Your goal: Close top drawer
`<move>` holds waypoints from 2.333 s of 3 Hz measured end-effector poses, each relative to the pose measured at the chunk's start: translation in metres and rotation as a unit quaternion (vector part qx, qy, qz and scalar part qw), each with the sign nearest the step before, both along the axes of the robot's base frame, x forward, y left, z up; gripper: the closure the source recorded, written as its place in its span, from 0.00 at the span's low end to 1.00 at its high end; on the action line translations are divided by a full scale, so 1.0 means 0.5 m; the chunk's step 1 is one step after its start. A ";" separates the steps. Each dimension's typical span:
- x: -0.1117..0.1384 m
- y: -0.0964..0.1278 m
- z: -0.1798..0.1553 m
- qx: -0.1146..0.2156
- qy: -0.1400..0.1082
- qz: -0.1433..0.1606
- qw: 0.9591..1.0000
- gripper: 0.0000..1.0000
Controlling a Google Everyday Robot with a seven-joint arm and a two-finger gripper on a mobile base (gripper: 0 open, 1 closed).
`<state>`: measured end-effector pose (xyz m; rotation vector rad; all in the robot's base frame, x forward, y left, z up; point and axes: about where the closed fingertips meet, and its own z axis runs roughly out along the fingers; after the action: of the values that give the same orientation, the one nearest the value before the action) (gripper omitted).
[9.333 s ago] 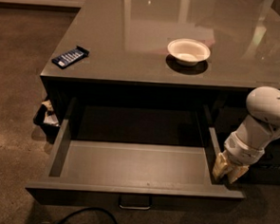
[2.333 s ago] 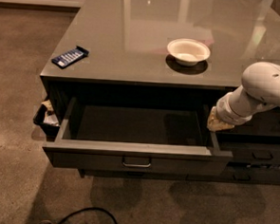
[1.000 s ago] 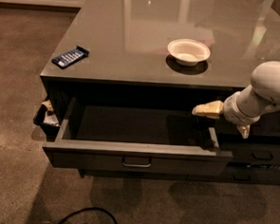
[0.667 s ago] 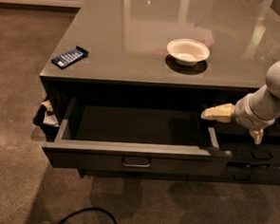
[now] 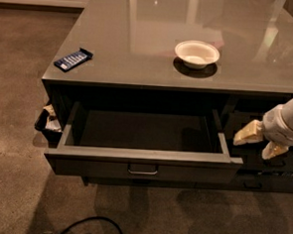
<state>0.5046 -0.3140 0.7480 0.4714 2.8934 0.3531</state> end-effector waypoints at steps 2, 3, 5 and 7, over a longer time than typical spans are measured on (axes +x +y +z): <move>-0.062 0.036 -0.081 0.032 0.097 0.031 0.994 0.88; -0.081 0.047 -0.121 0.044 0.138 0.041 0.989 1.00; -0.070 0.090 -0.176 0.059 0.162 0.063 0.983 1.00; 0.010 0.105 -0.171 0.056 0.091 0.034 0.994 1.00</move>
Offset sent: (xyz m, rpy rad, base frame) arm -0.0466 0.0250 -0.0666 0.0962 0.3164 0.0862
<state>0.5096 -0.2614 0.6626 0.4464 3.0832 0.5119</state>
